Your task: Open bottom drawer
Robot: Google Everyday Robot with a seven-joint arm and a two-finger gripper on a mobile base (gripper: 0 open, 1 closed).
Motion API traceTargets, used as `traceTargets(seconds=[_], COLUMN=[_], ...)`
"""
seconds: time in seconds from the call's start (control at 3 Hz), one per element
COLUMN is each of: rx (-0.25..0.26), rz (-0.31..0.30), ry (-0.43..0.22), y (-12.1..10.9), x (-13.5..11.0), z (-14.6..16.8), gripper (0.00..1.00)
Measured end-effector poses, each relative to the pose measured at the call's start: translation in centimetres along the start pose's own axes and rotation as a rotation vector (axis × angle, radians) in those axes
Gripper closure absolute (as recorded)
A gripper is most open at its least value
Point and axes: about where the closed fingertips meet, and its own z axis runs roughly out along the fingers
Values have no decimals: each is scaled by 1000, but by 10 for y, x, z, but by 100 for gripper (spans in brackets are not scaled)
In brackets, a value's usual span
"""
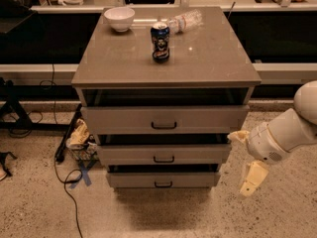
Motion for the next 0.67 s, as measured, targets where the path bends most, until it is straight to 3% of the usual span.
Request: traceTargets(seconds=[0.33,0.67], rx=[0,-3], rz=[0,46], ry=[0,17], y=[0,-1], x=[0,11], z=[0,12], gripper=[0,0])
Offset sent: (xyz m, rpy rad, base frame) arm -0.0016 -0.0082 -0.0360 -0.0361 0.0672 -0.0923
